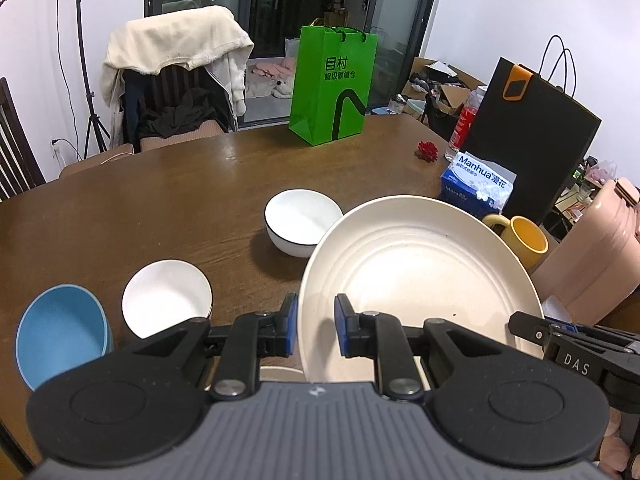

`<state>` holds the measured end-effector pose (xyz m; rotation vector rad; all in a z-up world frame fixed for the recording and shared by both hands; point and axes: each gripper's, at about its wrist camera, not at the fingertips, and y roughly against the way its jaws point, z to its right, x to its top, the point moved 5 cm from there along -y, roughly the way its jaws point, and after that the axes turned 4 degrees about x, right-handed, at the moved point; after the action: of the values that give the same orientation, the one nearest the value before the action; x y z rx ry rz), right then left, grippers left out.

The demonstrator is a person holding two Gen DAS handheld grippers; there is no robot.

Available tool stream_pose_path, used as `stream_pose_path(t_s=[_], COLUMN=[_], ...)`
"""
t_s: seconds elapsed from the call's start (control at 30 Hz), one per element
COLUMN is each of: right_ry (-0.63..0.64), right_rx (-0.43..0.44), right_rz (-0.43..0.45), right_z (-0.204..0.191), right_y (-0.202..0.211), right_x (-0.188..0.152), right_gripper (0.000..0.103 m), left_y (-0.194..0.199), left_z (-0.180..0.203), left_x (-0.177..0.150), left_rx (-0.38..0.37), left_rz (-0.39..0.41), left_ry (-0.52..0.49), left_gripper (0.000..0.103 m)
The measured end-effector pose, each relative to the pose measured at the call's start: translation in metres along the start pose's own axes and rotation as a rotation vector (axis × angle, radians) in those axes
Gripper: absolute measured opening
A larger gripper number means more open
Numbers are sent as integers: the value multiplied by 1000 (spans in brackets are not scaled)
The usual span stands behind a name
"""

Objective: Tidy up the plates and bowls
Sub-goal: 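Carry the held cream plate over the stacked cream plates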

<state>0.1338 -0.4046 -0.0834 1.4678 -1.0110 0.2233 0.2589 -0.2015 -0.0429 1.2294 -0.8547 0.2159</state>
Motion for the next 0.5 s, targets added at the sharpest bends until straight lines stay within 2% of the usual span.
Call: stream_pose_path(t_s=[0.5], right_ry=[20], right_rx=[-5], right_rz=[-11], right_z=[5], right_y=[12], right_x=[-37], right_gripper=[15], left_y=[10], left_z=[2], left_x=[-27], left_rx=[5], left_rz=[-12], left_ry=[1], left_gripper=[19])
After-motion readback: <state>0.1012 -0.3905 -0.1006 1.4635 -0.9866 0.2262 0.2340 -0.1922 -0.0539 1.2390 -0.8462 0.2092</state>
